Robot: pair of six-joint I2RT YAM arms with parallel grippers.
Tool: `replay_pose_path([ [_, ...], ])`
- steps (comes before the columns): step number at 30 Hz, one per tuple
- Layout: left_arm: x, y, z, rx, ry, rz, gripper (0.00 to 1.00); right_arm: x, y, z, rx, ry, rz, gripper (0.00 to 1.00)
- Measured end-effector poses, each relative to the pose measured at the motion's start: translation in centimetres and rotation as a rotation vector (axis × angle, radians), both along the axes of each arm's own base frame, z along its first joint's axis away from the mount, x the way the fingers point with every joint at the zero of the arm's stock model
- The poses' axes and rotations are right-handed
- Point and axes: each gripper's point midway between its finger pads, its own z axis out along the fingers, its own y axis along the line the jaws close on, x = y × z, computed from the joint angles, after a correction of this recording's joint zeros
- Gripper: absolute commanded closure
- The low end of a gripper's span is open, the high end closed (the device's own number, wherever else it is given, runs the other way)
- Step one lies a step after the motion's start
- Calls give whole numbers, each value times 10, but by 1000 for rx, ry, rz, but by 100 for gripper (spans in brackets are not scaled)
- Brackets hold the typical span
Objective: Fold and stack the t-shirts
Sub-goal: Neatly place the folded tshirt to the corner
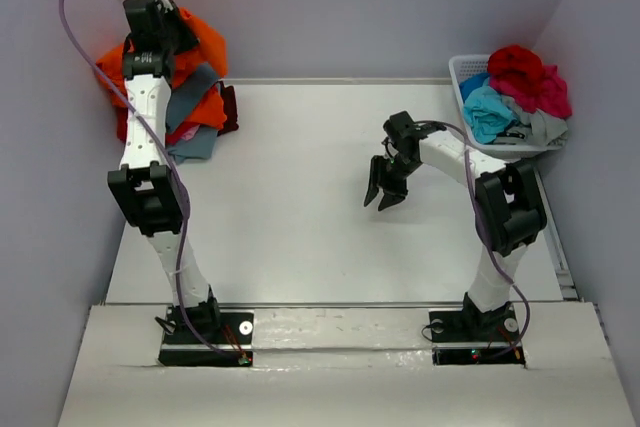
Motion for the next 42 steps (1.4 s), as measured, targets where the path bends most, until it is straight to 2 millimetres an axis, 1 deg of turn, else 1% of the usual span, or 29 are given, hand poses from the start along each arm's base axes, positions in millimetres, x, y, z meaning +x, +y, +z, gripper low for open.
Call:
replay_pose_path([
  [1,0,-10,9,7,-17,-20,94,5,2,5,9,-22,1,50],
  [2,0,-32,14,11,-25,-59,94,8,3,9,16,-40,0,51],
  [3,-2,-48,15,14,-23,-83,94,11,5,12,24,-60,2,51],
  [5,-10,-99,8,21,13,-168,94,14,6,14,31,-75,3,51],
  [8,-30,-184,-25,59,114,-290,94,16,7,13,40,-86,4,51],
  [9,-37,-204,-34,76,139,-322,94,17,8,12,44,-89,5,51],
  [11,-63,-262,-62,126,213,-420,94,18,9,12,49,-97,6,51],
  [13,-82,-297,-80,158,257,-495,94,19,10,11,55,-103,9,51],
  [14,-88,-306,-87,173,279,-519,94,19,11,9,60,-107,10,51],
  [16,-91,-307,-91,195,297,-532,94,18,11,7,63,-104,13,51],
  [18,-82,-292,-86,200,293,-507,94,16,10,5,62,-99,18,51],
  [20,-67,-261,-75,189,276,-453,94,15,10,4,62,-98,21,51],
  [21,-54,-236,-64,180,252,-405,94,15,10,4,63,-99,23,51],
  [23,-38,-202,-49,166,216,-341,94,15,10,4,64,-100,27,51],
  [24,-25,-161,-42,154,203,-268,94,15,10,4,64,-100,29,51],
  [26,-8,-91,-28,129,170,-148,94,14,9,4,63,-98,30,51],
  [27,-3,-64,-22,120,153,-99,94,14,9,5,63,-96,30,51],
  [28,1,-30,-18,105,140,-44,94,14,9,5,64,-95,30,51],
  [29,0,10,-15,89,135,20,94,14,10,6,64,-95,30,51],
  [30,-2,33,-15,75,134,61,94,15,10,8,66,-98,30,51],
  [32,-11,95,-16,45,138,174,94,17,11,10,69,-104,30,51],
  [33,-15,113,-21,31,144,210,94,18,11,10,70,-107,30,51],
  [34,-20,131,-30,17,161,248,94,18,12,11,72,-109,31,51],
  [35,-23,137,-40,5,183,264,94,18,12,11,72,-109,31,51],
  [37,-23,138,-60,-10,219,274,94,17,12,11,72,-104,32,51],
  [38,-22,133,-76,-19,246,272,94,16,13,10,71,-99,34,51],
  [40,-21,123,-93,-30,279,259,94,15,14,7,70,-93,37,51],
  [41,-21,120,-99,-39,293,255,94,15,14,7,69,-90,38,51],
  [42,-19,116,-100,-44,291,247,94,14,14,7,70,-88,40,51],
])
